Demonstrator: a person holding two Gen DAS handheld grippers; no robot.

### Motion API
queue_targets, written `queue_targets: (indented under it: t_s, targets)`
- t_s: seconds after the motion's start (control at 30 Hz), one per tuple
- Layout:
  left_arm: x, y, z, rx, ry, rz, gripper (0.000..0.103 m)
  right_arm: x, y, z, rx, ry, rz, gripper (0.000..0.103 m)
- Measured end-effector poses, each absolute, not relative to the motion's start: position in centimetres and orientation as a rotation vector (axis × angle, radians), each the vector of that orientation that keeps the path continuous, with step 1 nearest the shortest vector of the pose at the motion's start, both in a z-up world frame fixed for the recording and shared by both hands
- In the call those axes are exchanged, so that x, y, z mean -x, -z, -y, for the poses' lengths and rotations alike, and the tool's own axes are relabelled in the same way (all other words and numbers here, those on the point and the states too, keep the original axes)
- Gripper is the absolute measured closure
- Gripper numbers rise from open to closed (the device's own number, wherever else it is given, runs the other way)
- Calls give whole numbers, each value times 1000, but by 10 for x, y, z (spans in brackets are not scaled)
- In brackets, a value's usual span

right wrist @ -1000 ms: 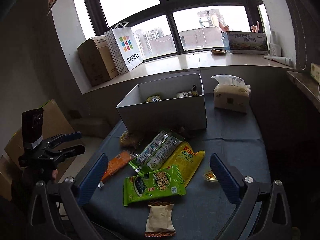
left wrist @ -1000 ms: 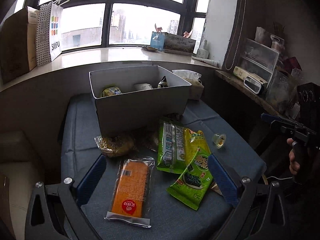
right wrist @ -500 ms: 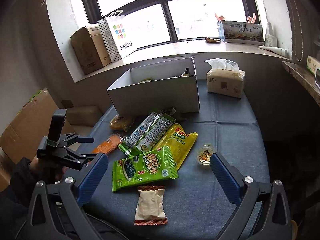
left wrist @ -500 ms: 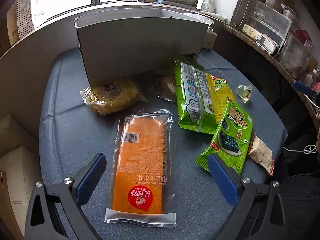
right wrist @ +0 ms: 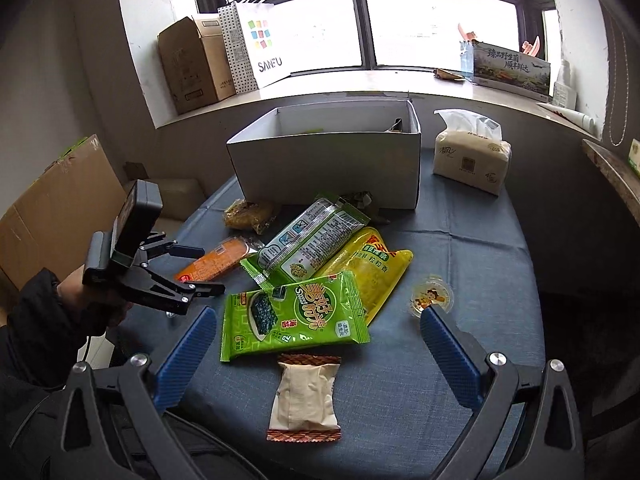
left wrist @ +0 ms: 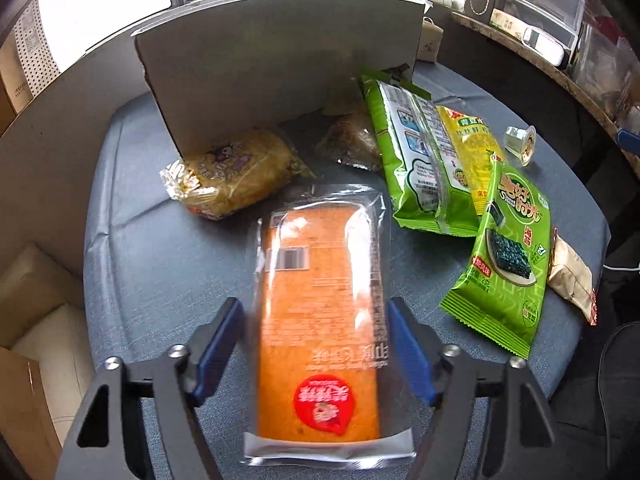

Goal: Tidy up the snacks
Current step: 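Grasp the orange cake package with the left gripper while the right gripper grasps the beige wrapped snack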

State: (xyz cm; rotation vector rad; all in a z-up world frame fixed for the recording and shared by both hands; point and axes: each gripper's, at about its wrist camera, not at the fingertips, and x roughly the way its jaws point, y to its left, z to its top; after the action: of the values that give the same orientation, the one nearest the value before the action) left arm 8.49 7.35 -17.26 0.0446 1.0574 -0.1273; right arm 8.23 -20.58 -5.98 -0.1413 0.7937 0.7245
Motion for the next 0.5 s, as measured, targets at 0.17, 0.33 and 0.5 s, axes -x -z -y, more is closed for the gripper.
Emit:
queue_targets:
  t_s: [0.17, 0.33, 0.5]
  targets:
    - [-76, 166, -76, 1, 125, -1025, 45, -81, 64, 202, 168, -725, -801, 0]
    - [-49, 149, -76, 84, 164, -964, 46, -86, 79, 200, 220, -700, -848, 0]
    - [-26, 116, -72, 122, 210, -877, 46, -88, 103, 191, 299, -679, -935, 0]
